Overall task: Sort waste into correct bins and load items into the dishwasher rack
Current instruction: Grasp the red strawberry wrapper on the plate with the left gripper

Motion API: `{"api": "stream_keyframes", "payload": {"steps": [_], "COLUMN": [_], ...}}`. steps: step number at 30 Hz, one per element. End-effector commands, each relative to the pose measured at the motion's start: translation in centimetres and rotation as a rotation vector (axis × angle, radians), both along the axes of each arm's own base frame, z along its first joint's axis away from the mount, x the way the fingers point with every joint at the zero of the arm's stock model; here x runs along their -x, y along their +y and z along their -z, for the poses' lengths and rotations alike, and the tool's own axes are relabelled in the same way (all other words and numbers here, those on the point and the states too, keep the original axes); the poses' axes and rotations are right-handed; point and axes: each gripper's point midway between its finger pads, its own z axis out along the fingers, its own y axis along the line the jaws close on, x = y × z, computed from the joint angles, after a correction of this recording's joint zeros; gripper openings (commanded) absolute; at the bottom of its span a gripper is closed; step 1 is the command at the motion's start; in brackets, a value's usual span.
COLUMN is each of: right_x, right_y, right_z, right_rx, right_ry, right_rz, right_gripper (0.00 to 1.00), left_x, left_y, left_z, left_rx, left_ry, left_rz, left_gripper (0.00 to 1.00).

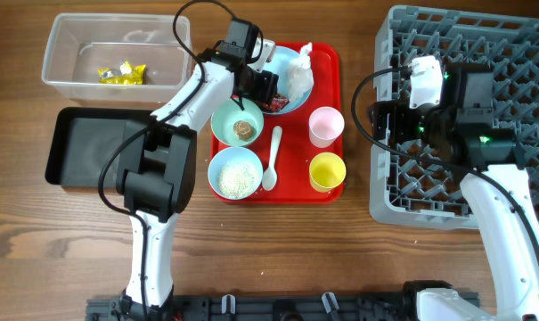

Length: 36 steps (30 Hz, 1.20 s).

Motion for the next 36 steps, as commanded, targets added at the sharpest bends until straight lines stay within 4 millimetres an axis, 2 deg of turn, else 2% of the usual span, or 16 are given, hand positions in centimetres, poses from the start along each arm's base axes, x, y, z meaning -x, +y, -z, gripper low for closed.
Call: {"api": "stream_keyframes", "payload": {"steps": [1,3,5,8,11,14,15,19,21,24,26,27,29,30,34,36], "right_x": [-0.2,-0.2,-0.2,-0.2,-0.2,-0.2,-0.2,-0.2,-0.2,-0.2,-0.2,-0.2,-0.2,-0.2,-0.1,0.1], "right_y": [0.2,0.2,0.2,0.2,0.2,0.2,0.2,0.2,0.2,0.2,0.2,0.2,0.2,0.2,0.2,0.2], "right_z": [-0.6,-0.6,-0.6,-0.6,-0.6,-0.6,-0.6,-0.6,-0.6,-0.6,-0.6,-0.6,-0.6,-0.7,-0.6,-0.4], "right_rx": [-0.022,-0.021,-0.022,-0.021,-0.021,-0.022,-0.021,-0.021,-0.021,-0.021,-0.021,-0.021,-0.021,-0.021,-0.022,-0.021], "right_ry": [-0.008,-0.009,-0.008,-0.009,-0.009,-0.008,-0.009,-0.009,-0.009,-0.009,-0.009,-0.008,-0.008,-0.010,-0.004,0.007], "right_rz": [0.000,0.000,0.000,0.000,0.000,0.000,0.000,0.000,0.000,0.000,0.000,0.000,0.000,0.000,0.001,-0.001], "right_gripper": [0.99,0.99,0.99,0.99,0.99,0.99,0.99,0.99,0.99,0.99,0.99,0.99,0.99,0.99,0.99,0.99], "left_x": [-0.5,-0.3,-0.1,-0.1,-0.4,-1.2,-1.6,-3.0,-3.3,-3.4,-2.9,-2.2,-0.7,0.2,0.6,0.8], "left_y": [-0.1,-0.1,-0.1,-0.1,-0.2,-0.4,-0.6,-1.1,-0.8,-0.7,-0.6,-0.3,0.0,-0.2,-0.5,-0.3], "left_z": [0.8,1.5,2.4,2.7,2.5,1.0,-0.1,-6.8,-8.1,-9.0,-8.7,-8.1,-7.1,-6.6,-3.9,-2.6], "left_rx": [0.003,-0.002,-0.007,-0.009,-0.003,0.012,0.021,0.068,0.061,0.062,0.052,0.027,-0.013,-0.031,-0.090,-0.103], "left_ry": [-0.009,0.004,0.021,0.025,0.010,-0.032,-0.054,-0.182,-0.212,-0.229,-0.210,-0.180,-0.126,-0.099,-0.067,-0.040], "left_rz": [0.000,0.002,0.003,0.003,0.003,0.001,0.001,0.000,-0.011,-0.014,-0.009,0.013,0.055,0.080,0.101,0.101], "left_gripper": [0.58,0.48,0.25,0.04,0.04,0.04,0.04,0.04,0.04,0.04,0.04,0.14,0.48,0.56,0.58,0.64]}}
